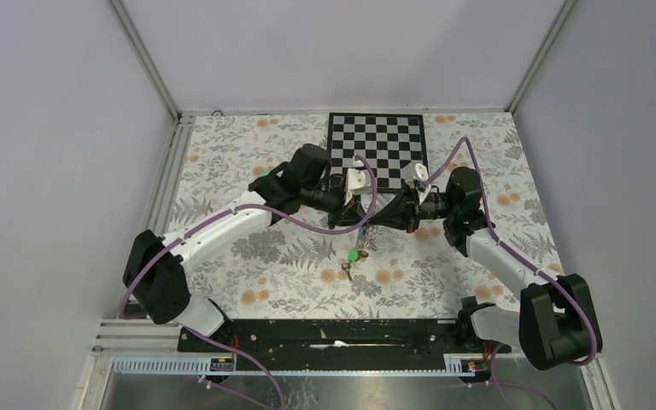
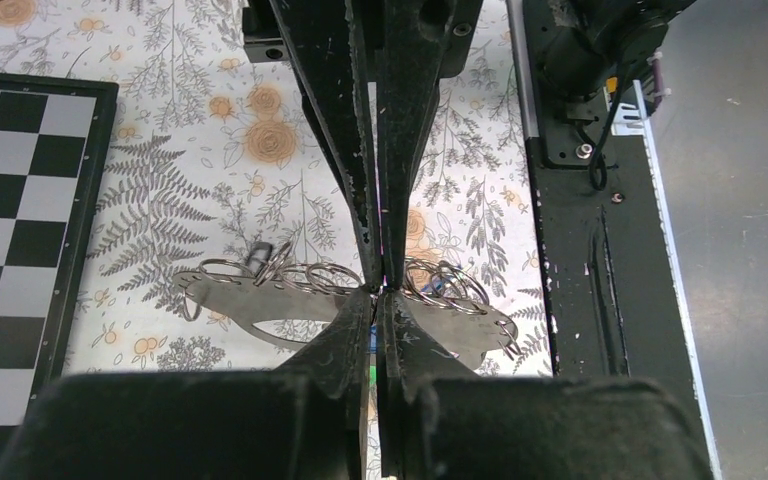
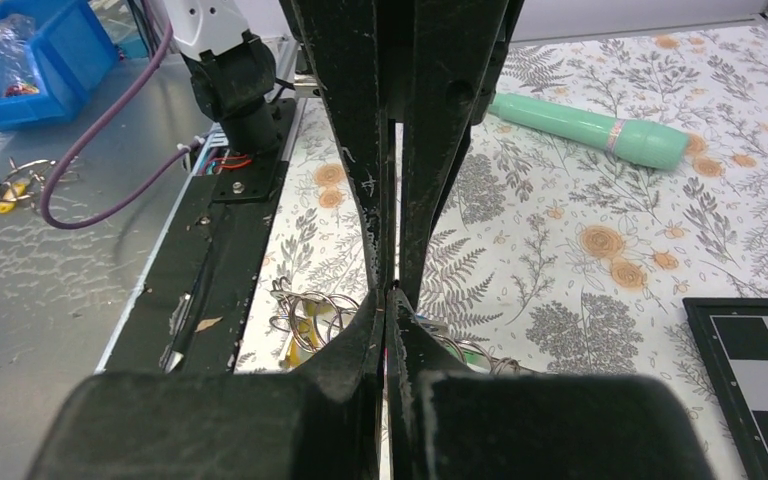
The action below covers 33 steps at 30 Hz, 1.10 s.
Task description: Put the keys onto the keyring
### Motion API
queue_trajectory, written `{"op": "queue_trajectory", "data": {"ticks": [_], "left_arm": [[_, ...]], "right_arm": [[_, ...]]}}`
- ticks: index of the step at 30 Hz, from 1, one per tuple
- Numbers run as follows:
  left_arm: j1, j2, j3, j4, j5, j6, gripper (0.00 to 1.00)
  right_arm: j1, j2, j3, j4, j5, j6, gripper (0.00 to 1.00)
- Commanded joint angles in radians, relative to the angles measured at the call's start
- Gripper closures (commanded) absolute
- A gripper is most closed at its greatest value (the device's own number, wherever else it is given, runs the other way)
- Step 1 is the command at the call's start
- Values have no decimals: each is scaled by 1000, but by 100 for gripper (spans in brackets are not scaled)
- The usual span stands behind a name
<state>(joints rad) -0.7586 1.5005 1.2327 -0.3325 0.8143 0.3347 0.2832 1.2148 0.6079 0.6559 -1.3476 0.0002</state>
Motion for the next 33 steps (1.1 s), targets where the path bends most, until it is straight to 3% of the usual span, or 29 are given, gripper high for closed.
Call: {"op": "queue_trajectory", "data": {"ticks": [1,7,14,23,33], "left_arm": [[-4,-40,0,22,-90,-18,100],[-14,-34,100,-103,-198,1,100],[-68,-1,186,-217,-304,37,100],[-89,7,206,-232,-347,33,100],[-103,21,214,-235,-348,30,100]], "right_arm": [[1,-29,25,-68,24,-118,100],[2,-30,57,-282,88,-311,100],[2,-23,42,-247,85,-282,93],[6,-19,36,-246,97,-284,79],[28,-9,34,-211,100,-246,76]]}}
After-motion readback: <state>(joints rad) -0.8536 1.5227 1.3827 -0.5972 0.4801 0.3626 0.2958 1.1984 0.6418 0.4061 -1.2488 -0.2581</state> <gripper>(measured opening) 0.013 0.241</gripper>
